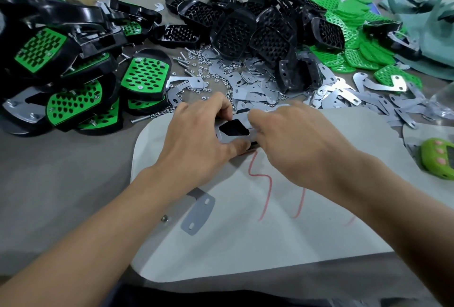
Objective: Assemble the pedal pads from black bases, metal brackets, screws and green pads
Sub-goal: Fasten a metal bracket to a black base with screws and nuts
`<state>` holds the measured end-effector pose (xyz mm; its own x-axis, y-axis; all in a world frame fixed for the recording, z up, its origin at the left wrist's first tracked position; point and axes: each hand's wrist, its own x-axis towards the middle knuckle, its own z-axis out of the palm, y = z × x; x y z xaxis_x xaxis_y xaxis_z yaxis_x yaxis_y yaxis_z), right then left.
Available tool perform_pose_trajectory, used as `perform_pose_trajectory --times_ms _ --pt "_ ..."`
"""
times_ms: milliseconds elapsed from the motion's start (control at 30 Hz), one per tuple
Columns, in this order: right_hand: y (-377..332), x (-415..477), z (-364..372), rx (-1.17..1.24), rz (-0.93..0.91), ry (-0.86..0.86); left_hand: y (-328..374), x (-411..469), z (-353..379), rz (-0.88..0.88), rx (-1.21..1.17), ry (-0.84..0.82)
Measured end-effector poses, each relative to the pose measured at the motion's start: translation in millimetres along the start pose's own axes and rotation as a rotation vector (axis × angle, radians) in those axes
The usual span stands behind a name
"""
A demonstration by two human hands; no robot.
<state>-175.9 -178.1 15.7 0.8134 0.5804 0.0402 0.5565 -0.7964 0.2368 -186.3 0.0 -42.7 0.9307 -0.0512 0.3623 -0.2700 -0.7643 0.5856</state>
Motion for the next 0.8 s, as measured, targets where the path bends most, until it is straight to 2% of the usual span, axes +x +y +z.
perform_pose_trajectory --times_ms 167,400,567,800 --pt "-9 1 2 0.038 -0.074 0.002 1 1 0 0.017 -0.011 -0.001" --pt "-7 2 5 -0.116 -0.018 -0.034 2 0 -1 0.027 -0.019 0.012" --pt "-7 0 6 -0.03 -0.033 -0.012 0 0 1 0.035 0.001 0.022" --pt "-13 5 -1 -0.094 -0.055 -0.016 2 1 1 0.048 -0.015 0.009"
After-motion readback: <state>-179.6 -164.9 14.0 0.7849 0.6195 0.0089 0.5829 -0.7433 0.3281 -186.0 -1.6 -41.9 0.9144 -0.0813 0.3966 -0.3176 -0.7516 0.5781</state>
